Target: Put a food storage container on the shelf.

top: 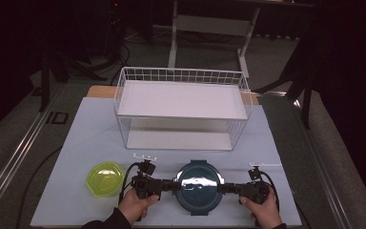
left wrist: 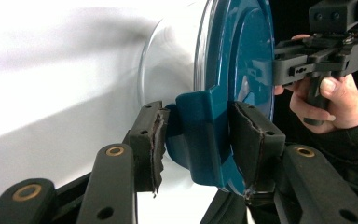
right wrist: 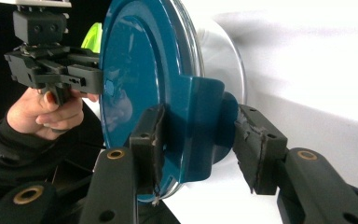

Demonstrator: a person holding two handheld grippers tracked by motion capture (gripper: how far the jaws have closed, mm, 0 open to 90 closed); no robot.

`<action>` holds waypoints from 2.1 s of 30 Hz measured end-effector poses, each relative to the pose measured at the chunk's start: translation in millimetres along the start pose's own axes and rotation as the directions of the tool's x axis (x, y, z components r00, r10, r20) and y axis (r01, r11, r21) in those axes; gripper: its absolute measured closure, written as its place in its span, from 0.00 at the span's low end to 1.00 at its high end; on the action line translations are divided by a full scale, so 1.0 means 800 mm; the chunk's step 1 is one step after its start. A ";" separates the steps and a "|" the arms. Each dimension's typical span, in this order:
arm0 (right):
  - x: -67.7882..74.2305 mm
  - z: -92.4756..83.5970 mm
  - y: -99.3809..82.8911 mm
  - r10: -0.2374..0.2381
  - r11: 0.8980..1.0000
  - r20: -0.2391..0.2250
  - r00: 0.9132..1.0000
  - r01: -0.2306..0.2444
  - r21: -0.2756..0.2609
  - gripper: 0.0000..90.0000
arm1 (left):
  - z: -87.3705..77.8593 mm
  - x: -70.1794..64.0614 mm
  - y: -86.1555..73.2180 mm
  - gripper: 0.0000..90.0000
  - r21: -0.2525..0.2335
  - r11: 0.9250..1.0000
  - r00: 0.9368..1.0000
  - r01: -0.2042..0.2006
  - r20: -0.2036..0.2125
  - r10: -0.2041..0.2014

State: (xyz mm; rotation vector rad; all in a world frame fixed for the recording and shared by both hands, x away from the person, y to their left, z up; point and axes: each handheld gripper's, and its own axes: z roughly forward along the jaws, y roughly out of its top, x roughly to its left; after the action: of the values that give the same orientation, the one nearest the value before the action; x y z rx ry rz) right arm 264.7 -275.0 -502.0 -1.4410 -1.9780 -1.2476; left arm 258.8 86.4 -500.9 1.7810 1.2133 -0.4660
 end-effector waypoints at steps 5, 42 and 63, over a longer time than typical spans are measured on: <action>0.004 -0.001 -0.001 -0.001 1.000 -0.002 1.000 0.001 0.001 0.62 | -0.002 -0.001 0.000 0.62 0.011 1.000 1.000 0.016 0.000 -0.016; 0.083 -0.032 0.069 -0.141 0.987 -0.015 0.990 0.139 -0.086 0.62 | -0.079 -0.056 0.068 0.63 -0.116 0.991 0.998 -0.068 -0.015 0.067; 0.150 -0.052 0.169 -0.218 0.961 -0.010 0.976 0.213 -0.177 0.62 | -0.141 -0.083 0.149 0.63 -0.234 0.966 0.994 -0.112 -0.013 0.112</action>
State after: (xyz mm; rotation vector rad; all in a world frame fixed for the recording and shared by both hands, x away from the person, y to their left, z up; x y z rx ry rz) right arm 332.2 -233.4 -334.2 -1.3014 -2.0950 -1.5627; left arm 314.5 131.6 -339.4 1.6353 1.1122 -0.2457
